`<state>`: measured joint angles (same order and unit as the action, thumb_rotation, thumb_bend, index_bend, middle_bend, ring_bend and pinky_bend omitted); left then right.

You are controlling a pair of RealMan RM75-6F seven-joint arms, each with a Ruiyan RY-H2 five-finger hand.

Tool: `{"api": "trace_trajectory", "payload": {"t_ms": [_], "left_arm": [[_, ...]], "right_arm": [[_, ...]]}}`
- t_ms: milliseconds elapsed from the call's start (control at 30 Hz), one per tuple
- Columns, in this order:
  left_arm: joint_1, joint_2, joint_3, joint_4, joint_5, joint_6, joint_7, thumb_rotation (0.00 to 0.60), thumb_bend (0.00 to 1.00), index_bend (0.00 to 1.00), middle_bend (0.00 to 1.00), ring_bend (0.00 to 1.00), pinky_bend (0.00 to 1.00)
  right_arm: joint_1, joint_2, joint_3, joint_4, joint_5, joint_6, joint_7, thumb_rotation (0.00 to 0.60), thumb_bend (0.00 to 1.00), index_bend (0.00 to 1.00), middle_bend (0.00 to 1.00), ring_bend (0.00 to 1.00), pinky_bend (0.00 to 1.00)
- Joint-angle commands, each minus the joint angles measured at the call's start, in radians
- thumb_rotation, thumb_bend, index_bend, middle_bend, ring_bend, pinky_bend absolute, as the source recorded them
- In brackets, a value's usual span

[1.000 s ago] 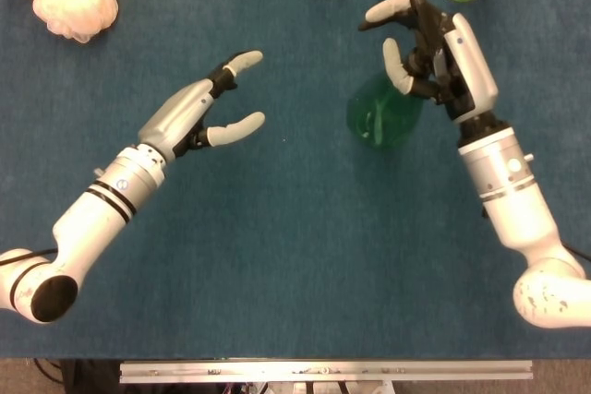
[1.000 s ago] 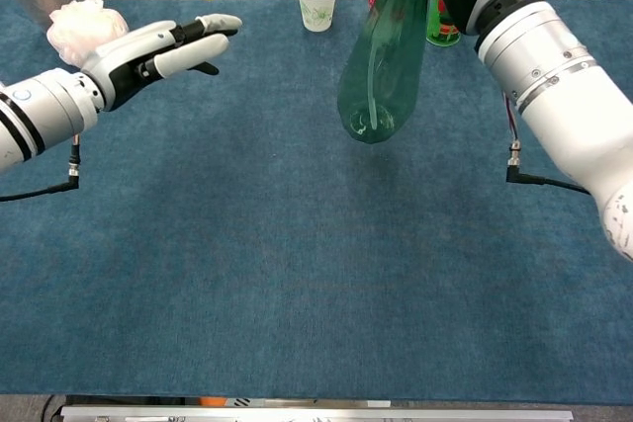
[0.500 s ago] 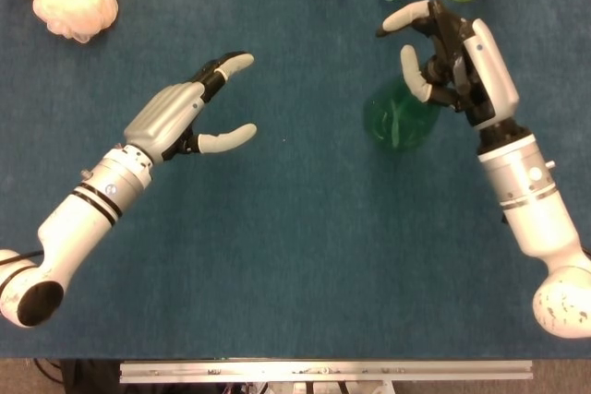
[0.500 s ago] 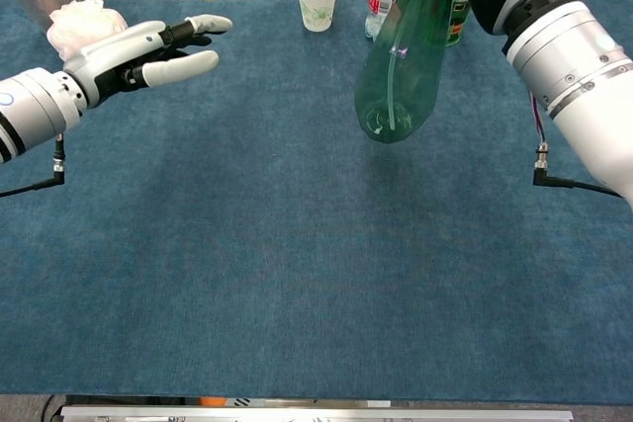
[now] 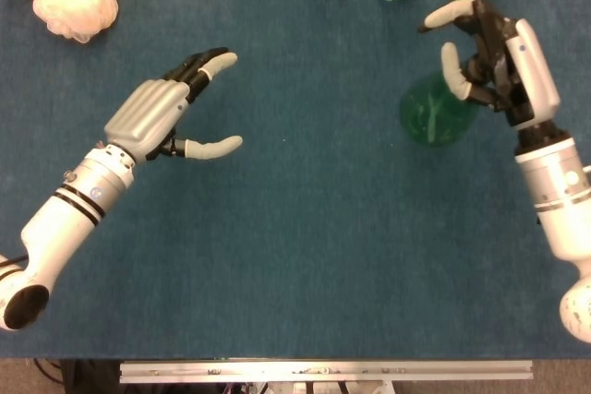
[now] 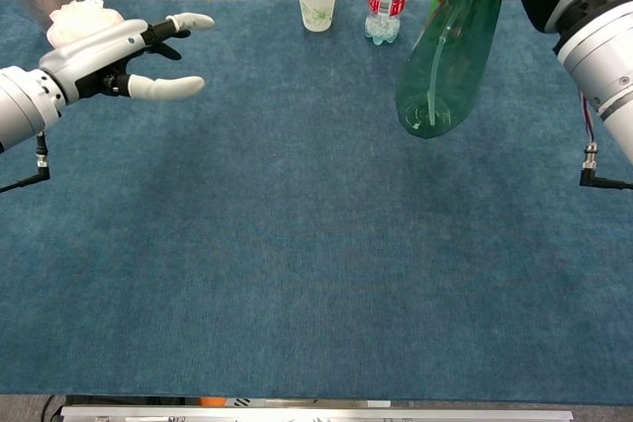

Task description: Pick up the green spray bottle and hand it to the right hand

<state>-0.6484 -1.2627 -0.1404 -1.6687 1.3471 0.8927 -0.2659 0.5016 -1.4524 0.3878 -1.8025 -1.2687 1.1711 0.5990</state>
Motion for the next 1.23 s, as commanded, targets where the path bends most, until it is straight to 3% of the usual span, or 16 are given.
{"api": "trace_trajectory", "payload": {"t_ms": [33,100,267,333,500,800,1000,1233], "left_arm": [[0.014,0.002,0.015,0.026,0.014,0.039,0.072,0.261,0.15,0.0,0.0,0.0,0.14],[0.027,-0.003,0.019,0.038,0.015,0.071,0.109,0.304,0.15,0.0,0.0,0.0,0.14],[0.052,0.005,0.028,0.05,-0.005,0.113,0.186,0.544,0.15,0.0,0.0,0.0,0.14],[0.063,0.017,0.03,0.045,-0.027,0.128,0.236,0.6,0.15,0.0,0.0,0.0,0.14],[0.102,0.045,0.024,0.015,-0.094,0.197,0.363,0.6,0.15,0.0,0.0,0.0,0.14],[0.182,0.085,0.034,-0.048,-0.143,0.314,0.467,0.6,0.17,0.0,0.0,0.0,0.14],[0.226,0.067,0.028,-0.059,-0.12,0.388,0.437,0.6,0.17,0.0,0.0,0.0,0.14],[0.223,0.069,0.03,-0.062,-0.098,0.367,0.437,0.6,0.17,0.0,0.0,0.0,0.14]], "right_arm": [[-0.012,0.018,-0.003,-0.001,-0.004,0.008,0.007,0.6,0.5,0.59,0.45,0.35,0.24],[-0.019,0.031,-0.004,-0.002,-0.004,0.01,0.016,0.6,0.5,0.59,0.45,0.35,0.24],[-0.035,0.057,-0.006,-0.009,-0.01,0.022,0.032,0.6,0.5,0.59,0.45,0.35,0.24],[-0.042,0.066,-0.009,-0.011,-0.015,0.03,0.034,0.6,0.5,0.59,0.45,0.35,0.24],[-0.07,0.085,-0.017,-0.015,-0.024,0.061,0.053,0.6,0.5,0.59,0.45,0.35,0.24],[-0.117,0.13,-0.031,-0.024,-0.045,0.108,0.08,0.6,0.5,0.59,0.45,0.35,0.24],[-0.132,0.145,-0.032,-0.036,-0.049,0.125,0.085,0.6,0.5,0.59,0.45,0.35,0.24],[-0.129,0.141,-0.038,-0.04,-0.049,0.118,0.086,0.6,0.5,0.59,0.45,0.35,0.24]]}}
